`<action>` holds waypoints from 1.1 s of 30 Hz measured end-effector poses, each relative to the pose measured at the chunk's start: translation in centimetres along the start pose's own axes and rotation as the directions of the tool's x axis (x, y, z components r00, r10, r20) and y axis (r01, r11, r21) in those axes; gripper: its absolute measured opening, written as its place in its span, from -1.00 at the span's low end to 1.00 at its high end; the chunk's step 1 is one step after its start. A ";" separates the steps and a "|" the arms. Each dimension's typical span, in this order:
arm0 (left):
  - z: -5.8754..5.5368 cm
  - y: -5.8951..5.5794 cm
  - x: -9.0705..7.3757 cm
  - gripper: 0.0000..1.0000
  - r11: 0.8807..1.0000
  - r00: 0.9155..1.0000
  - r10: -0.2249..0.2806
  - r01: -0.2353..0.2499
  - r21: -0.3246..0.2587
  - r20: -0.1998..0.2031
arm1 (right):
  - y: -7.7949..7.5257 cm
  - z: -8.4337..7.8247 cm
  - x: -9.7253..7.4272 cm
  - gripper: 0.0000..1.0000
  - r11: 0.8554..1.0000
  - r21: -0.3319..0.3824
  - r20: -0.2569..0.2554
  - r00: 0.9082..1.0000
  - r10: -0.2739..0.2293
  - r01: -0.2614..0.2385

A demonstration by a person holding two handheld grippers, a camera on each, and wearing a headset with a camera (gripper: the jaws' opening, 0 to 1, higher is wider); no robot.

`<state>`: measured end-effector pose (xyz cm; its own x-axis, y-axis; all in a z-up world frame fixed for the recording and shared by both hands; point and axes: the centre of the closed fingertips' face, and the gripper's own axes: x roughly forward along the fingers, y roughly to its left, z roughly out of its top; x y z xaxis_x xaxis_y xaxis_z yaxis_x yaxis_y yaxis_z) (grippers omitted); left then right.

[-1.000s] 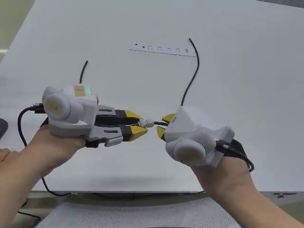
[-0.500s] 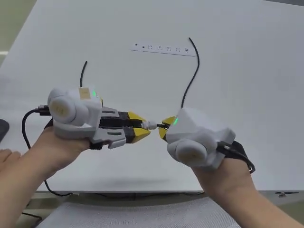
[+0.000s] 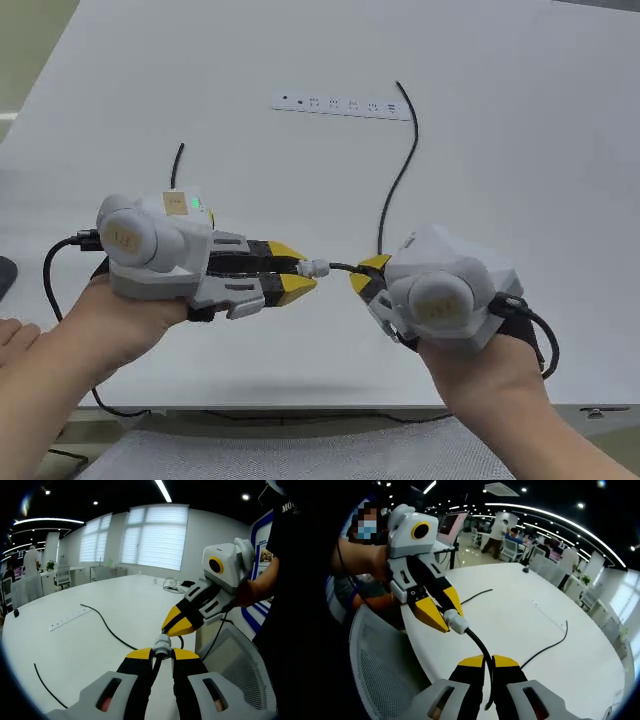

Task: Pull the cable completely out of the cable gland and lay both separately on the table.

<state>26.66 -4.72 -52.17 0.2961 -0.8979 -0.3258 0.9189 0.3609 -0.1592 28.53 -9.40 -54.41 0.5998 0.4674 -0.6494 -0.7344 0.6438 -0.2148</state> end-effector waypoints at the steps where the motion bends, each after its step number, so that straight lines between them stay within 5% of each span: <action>1: 0.0 0.0 0.0 -0.70 1.000 1.000 0.001 -0.001 0.000 -0.001 | -0.2 -0.2 0.0 -1.00 1.000 0.029 0.000 1.000 -0.001 0.001; 8: -0.1 0.0 0.2 -0.70 1.000 1.000 0.019 -0.019 -0.006 -0.004 | -1.7 -2.3 -0.2 -1.00 0.985 0.174 -0.009 1.000 -0.002 0.004; 14: -0.4 -0.2 0.8 -0.70 1.000 0.999 0.028 -0.028 -0.006 -0.016 | -2.2 -4.3 -0.1 -1.00 0.955 0.297 -0.013 1.000 0.007 -0.003; 16: -0.5 -0.3 1.0 -0.70 1.000 0.999 0.029 -0.030 -0.007 -0.021 | -2.2 -5.0 -0.1 -1.00 0.932 0.363 -0.010 1.000 0.017 -0.012; 19: -0.6 -0.4 1.0 -0.70 0.999 0.999 0.034 -0.035 -0.006 -0.027 | -2.6 -5.8 -0.1 -1.00 0.922 0.388 -0.014 1.000 0.016 -0.009; 22: -0.6 -0.3 1.1 -0.70 0.999 0.999 0.044 -0.045 -0.014 -0.024 | -2.6 -6.5 0.0 -1.00 0.886 0.463 -0.014 1.000 0.026 -0.017; 25: -0.6 -0.3 1.3 -0.70 0.999 0.998 0.050 -0.051 -0.017 -0.028 | -2.6 -6.5 0.1 -1.00 0.887 0.461 -0.011 0.999 0.033 -0.024; 31: -0.7 0.0 1.4 -0.70 0.997 0.997 0.068 -0.069 -0.027 -0.033 | -2.6 -6.0 -0.2 -0.98 0.923 0.383 0.005 0.999 0.041 -0.040; 33: -0.7 0.1 1.3 -0.70 0.997 0.997 0.076 -0.077 -0.031 -0.031 | -2.8 -5.7 -0.5 -0.98 0.948 0.317 0.009 0.999 0.038 -0.039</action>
<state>26.96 -5.69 -53.26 0.3569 -0.8597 -0.3655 0.8849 0.4365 -0.1626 28.46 -14.86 -57.61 0.5741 0.4969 -0.6507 -0.6187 0.7838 0.0526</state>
